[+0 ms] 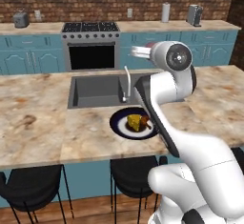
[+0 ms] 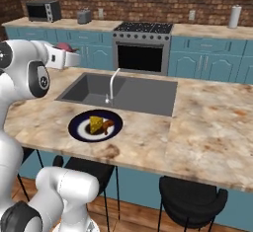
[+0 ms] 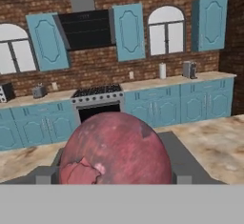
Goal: Take the cheese, chicken drumstick, and onion from the fridge and place them on the plate on the dining counter to create an appetizer plate.
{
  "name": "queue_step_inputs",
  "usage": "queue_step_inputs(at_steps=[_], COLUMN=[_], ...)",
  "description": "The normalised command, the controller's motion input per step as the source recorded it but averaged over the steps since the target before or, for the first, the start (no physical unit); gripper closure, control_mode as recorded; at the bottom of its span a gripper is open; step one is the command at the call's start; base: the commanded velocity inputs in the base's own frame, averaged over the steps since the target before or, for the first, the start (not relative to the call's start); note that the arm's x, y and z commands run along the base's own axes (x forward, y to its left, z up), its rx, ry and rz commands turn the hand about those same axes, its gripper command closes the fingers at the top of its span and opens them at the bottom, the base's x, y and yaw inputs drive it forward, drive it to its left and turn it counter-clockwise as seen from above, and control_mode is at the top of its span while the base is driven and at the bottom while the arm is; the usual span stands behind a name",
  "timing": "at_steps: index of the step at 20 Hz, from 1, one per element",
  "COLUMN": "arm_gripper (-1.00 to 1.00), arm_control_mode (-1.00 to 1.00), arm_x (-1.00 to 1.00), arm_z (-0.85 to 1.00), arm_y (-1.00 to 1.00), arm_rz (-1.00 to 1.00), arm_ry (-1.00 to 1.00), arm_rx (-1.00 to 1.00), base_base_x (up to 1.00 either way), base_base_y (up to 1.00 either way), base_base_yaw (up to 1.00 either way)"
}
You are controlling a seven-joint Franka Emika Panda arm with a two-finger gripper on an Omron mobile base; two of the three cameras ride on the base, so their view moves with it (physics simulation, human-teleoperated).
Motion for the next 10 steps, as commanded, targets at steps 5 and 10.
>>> queue_step_inputs(at_steps=[5, 10], arm_gripper=[1.00, 1.00], arm_control_mode=[-1.00, -1.00], arm_x=[0.04, 0.00], arm_z=[0.00, -0.09], arm_y=[0.06, 0.11], arm_rz=[-0.03, 0.00], arm_ry=[0.15, 0.31], arm_rx=[0.00, 0.00], base_base_x=[0.07, 0.00], base_base_y=[0.05, 0.00], base_base_yaw=[-0.03, 0.00])
